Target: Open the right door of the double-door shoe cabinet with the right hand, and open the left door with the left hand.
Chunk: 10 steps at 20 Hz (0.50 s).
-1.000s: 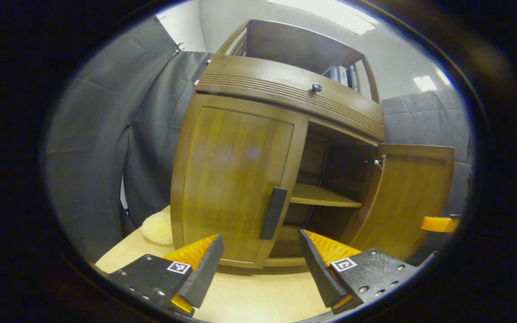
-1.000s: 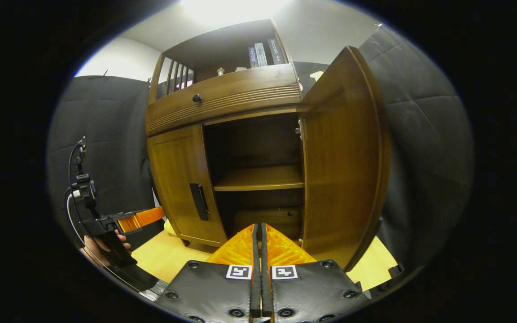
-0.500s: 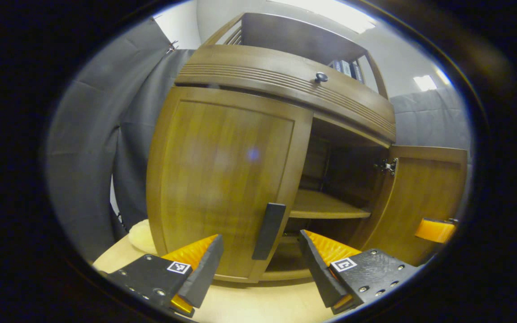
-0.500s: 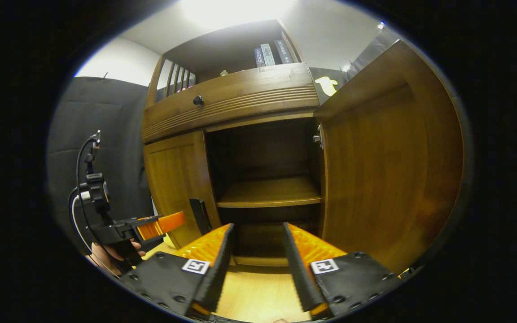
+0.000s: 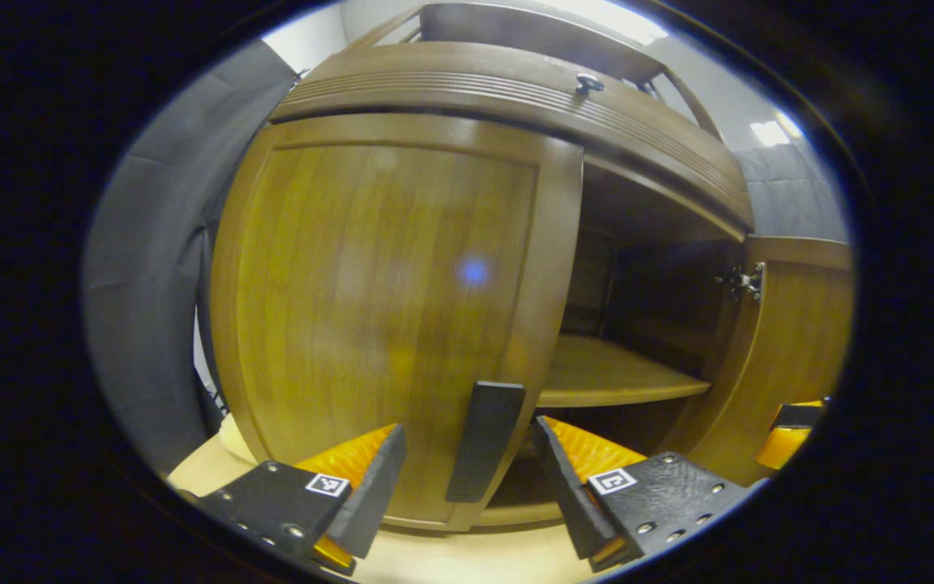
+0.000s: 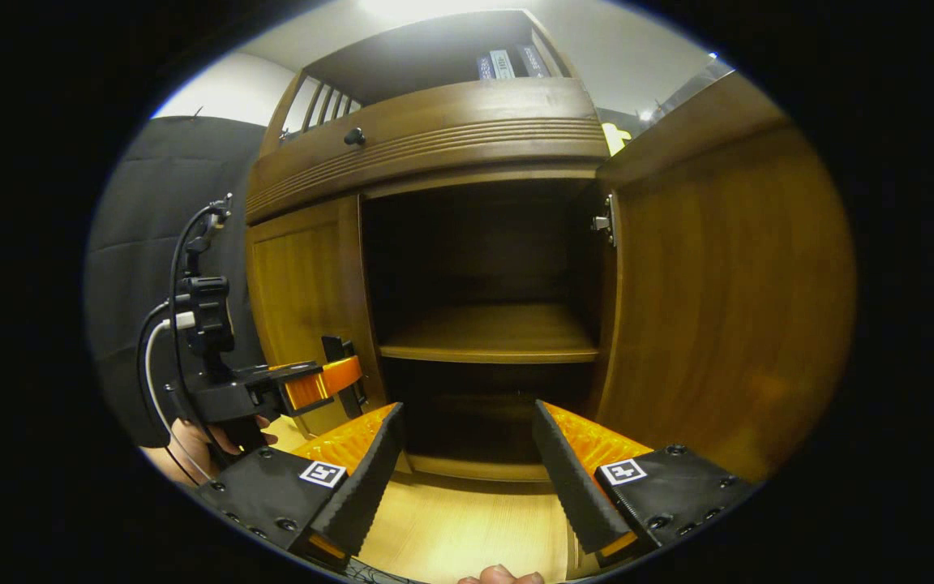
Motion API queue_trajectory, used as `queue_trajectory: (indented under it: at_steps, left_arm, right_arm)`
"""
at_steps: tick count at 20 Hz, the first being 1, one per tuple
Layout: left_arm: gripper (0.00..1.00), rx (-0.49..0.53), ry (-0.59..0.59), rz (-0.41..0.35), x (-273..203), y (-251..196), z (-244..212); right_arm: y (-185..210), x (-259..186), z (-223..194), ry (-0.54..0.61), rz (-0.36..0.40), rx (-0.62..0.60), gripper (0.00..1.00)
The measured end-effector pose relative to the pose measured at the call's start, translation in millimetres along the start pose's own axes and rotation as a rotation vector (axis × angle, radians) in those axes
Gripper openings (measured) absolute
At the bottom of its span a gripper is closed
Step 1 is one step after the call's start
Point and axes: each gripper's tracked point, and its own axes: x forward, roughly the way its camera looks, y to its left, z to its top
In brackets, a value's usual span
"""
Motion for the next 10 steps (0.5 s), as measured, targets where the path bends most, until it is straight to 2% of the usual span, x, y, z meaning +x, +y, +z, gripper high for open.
queue_trajectory:
  at_steps: [2, 4, 5, 8, 9, 10]
  left_arm:
    - [0.76, -0.001, 0.017, 0.002, 7.8, -1.1, -4.1]
    - [0.76, -0.013, 0.025, -0.009, 14.7, -6.1, -5.0]
    - [0.76, -0.014, 0.026, -0.024, 17.2, -9.8, -3.4]
    - [0.48, -0.014, 0.026, -0.005, 18.9, -10.6, -3.3]
    - [0.48, -0.001, 0.021, 0.000, 17.9, -11.2, -5.9]
    - [0.42, 0.023, 0.015, 0.012, 20.2, -10.7, -5.5]
  right_arm:
    - [-4.6, 8.6, 3.9, -0.006, 0.000, -0.004, 1.00]
    - [-9.6, 16.9, 8.6, -0.016, -0.007, 0.007, 0.93]
    - [-11.8, 21.2, 9.7, -0.018, -0.008, 0.010, 0.93]
    - [-9.7, 32.0, 5.5, 0.009, 0.028, 0.004, 0.93]
    - [-7.0, 33.6, 4.6, 0.012, 0.037, -0.005, 0.95]
    - [-6.3, 34.3, 5.5, 0.010, 0.046, -0.014, 0.98]
